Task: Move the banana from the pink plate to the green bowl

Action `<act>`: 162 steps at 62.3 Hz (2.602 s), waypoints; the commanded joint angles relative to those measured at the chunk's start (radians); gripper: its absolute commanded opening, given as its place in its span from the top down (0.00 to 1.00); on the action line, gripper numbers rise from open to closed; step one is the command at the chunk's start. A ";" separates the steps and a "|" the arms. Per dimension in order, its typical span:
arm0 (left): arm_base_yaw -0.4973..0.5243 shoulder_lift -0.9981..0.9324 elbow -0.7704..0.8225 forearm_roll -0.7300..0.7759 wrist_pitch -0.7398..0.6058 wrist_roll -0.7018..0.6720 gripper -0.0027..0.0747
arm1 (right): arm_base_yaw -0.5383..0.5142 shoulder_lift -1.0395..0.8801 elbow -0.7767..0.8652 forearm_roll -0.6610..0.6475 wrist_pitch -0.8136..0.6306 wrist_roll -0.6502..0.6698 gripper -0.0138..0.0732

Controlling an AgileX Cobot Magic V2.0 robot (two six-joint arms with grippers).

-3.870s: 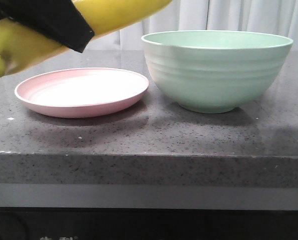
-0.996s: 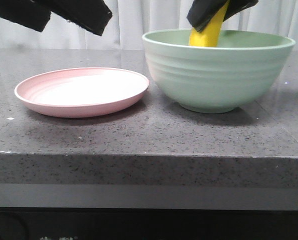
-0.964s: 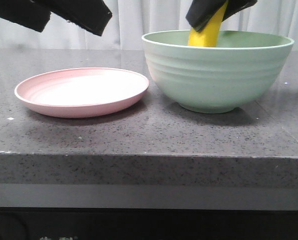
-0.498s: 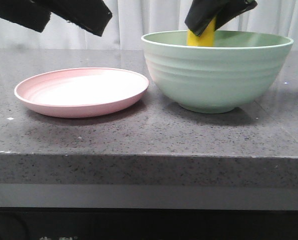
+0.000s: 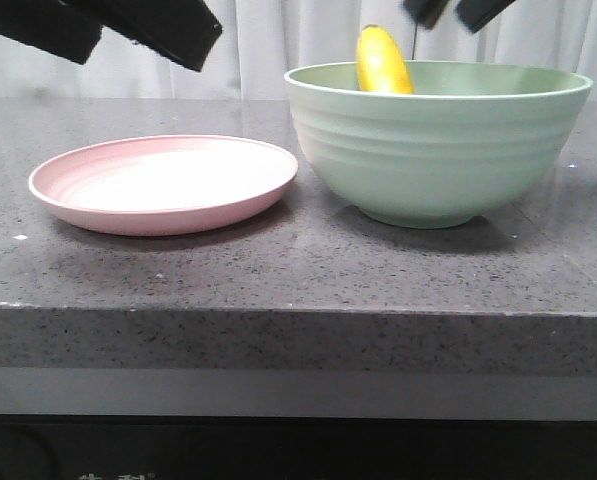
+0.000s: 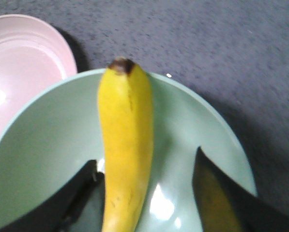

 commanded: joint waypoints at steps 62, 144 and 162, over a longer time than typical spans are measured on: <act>0.623 -0.425 0.172 0.059 -0.273 -0.009 0.99 | -0.079 -0.856 0.792 -0.146 -0.617 0.123 0.92; 0.639 -0.952 0.693 0.049 -0.441 -0.006 0.99 | -0.079 -1.446 1.330 -0.130 -0.867 0.123 0.92; 0.683 -1.161 0.954 0.040 -0.477 -0.006 0.99 | -0.079 -1.446 1.330 -0.130 -0.867 0.123 0.92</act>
